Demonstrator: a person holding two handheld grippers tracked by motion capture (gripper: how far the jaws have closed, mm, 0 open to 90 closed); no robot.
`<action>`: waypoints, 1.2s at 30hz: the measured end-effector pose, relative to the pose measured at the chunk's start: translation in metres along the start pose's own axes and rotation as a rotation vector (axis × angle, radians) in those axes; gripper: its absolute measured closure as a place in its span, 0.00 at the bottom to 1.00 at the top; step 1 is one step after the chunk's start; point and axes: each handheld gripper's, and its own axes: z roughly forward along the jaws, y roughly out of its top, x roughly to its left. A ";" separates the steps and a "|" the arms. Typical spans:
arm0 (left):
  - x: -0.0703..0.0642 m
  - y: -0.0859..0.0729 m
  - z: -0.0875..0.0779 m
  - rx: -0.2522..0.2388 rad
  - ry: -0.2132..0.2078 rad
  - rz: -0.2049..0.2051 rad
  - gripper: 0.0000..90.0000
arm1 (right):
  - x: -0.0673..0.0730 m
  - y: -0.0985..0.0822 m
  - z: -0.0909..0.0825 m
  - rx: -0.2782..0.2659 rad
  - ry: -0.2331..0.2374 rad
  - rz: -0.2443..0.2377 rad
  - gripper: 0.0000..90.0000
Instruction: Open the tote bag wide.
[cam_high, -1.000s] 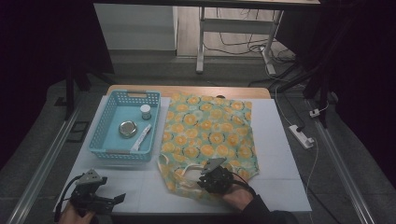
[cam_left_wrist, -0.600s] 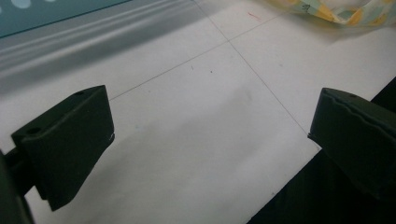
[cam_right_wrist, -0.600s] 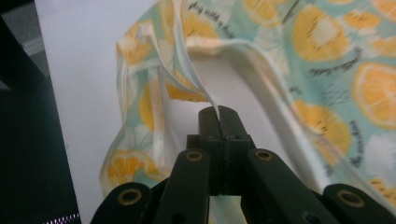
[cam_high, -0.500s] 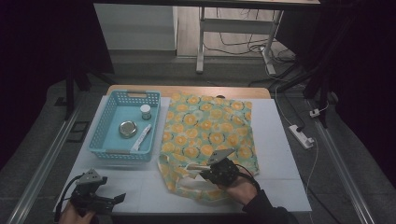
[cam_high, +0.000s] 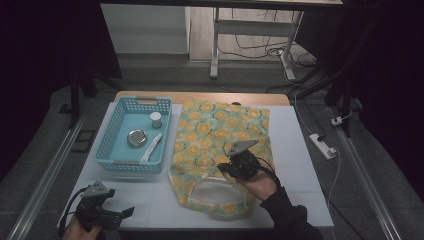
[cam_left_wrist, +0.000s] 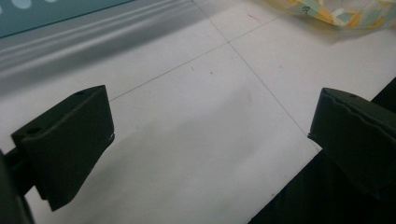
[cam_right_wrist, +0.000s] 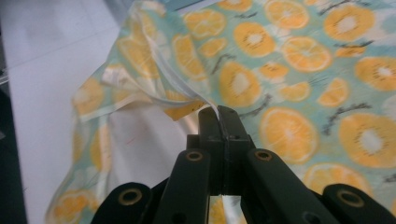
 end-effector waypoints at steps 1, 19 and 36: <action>0.000 0.000 0.000 0.000 0.000 -0.001 0.00 | -0.002 0.001 0.000 -0.002 -0.001 0.002 1.00; 0.001 0.000 0.000 -0.003 0.001 -0.008 0.00 | -0.064 0.034 0.011 -0.059 -0.055 0.061 1.00; -0.001 0.001 0.000 -0.021 0.044 -0.001 0.00 | -0.112 0.054 0.024 -0.079 -0.097 0.126 1.00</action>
